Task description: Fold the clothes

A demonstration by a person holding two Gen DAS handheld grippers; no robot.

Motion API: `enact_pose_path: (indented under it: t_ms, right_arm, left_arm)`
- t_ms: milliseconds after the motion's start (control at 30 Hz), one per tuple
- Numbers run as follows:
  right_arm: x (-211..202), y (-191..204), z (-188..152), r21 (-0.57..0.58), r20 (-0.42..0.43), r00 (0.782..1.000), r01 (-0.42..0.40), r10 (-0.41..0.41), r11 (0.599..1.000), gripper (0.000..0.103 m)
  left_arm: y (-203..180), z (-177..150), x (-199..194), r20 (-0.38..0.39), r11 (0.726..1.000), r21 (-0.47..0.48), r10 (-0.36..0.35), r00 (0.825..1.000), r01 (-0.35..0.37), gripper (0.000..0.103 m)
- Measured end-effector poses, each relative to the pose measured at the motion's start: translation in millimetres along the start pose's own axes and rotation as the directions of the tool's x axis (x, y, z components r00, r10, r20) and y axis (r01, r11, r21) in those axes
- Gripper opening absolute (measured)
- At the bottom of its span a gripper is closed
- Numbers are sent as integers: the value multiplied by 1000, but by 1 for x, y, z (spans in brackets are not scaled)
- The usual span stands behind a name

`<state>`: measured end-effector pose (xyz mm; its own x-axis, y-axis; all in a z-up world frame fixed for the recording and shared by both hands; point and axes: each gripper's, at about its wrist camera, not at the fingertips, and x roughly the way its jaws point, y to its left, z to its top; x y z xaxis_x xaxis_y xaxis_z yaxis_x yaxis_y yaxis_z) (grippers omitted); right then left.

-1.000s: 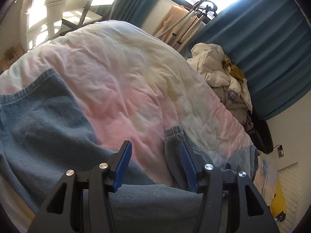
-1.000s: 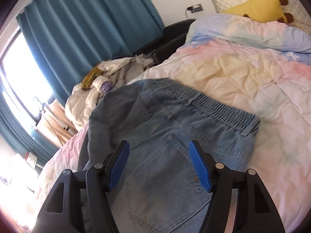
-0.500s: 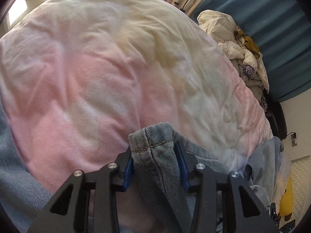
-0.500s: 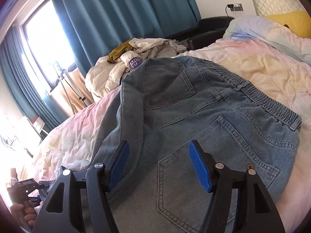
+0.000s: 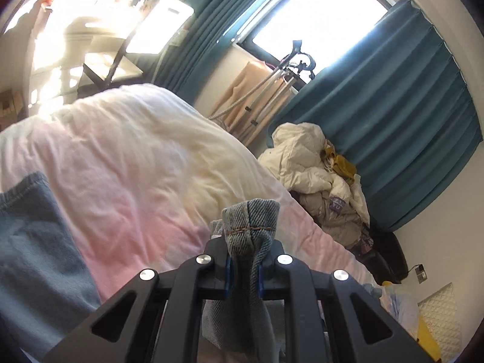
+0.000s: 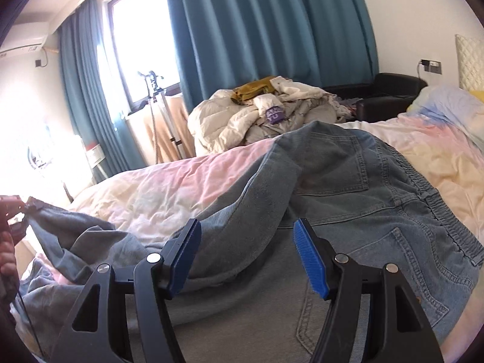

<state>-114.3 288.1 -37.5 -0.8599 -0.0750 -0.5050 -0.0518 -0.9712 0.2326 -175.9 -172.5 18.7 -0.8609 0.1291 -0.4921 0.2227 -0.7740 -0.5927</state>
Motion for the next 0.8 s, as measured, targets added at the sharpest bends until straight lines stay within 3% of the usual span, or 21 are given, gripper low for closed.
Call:
enact_pose_path:
  t_ms: [167, 233, 267, 333, 400, 467, 533, 700, 800]
  right_arm:
    - [26, 64, 21, -138, -103, 985, -151, 137, 979, 65]
    - [49, 106, 33, -189, -178, 961, -247, 214, 951, 65]
    - [63, 130, 39, -192, -225, 938, -307, 262, 932, 65]
    - [98, 179, 47, -160, -344, 870, -425, 353, 891, 65]
    - [137, 229, 51, -105, -465, 779, -520, 420, 848, 64]
    - [177, 275, 43, -34, -583, 680, -567, 445, 823, 65]
    - [210, 311, 30, -14, -657, 611, -596, 442, 803, 64]
    - [267, 367, -6, -60, -774, 517, -633, 364, 771, 64]
    - [284, 381, -28, -44, -822, 455, -649, 341, 760, 64]
  left_arm:
    - [57, 21, -13, 21, 982, -186, 28, 999, -23, 12]
    - [79, 24, -10, 15, 969, -246, 38, 999, -33, 12]
    - [88, 23, -9, 10, 959, -281, 33, 999, -29, 12]
    - [103, 22, -8, 9, 942, -336, 12, 1000, -8, 12]
    - [111, 20, -7, 6, 935, -355, 4, 1000, -2, 12]
    - [117, 19, -5, 4, 932, -363, -1, 1000, 3, 12]
    - [121, 18, -2, 5, 933, -361, -3, 1000, 5, 12]
    - [127, 16, 5, 15, 938, -346, -10, 1000, 14, 12]
    - [128, 16, 12, 22, 946, -323, -23, 999, 29, 12]
